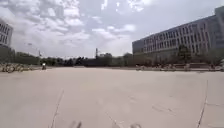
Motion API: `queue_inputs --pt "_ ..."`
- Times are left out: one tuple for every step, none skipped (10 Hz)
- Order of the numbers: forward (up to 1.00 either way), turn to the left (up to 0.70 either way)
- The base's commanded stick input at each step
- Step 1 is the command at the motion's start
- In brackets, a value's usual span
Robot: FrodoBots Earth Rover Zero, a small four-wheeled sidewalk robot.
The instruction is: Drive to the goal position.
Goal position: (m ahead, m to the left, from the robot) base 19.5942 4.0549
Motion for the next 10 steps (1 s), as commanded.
queue_inputs --pt "0.95 0.04" --pt "0.95 0.04" --pt "0.95 0.04" --pt "0.95 0.04" --pt "0.95 0.04" --pt "0.95 0.04" --pt "0.95 0.04" --pt "0.95 0.04" --pt "0.95 0.04" --pt "0.95 0.04"
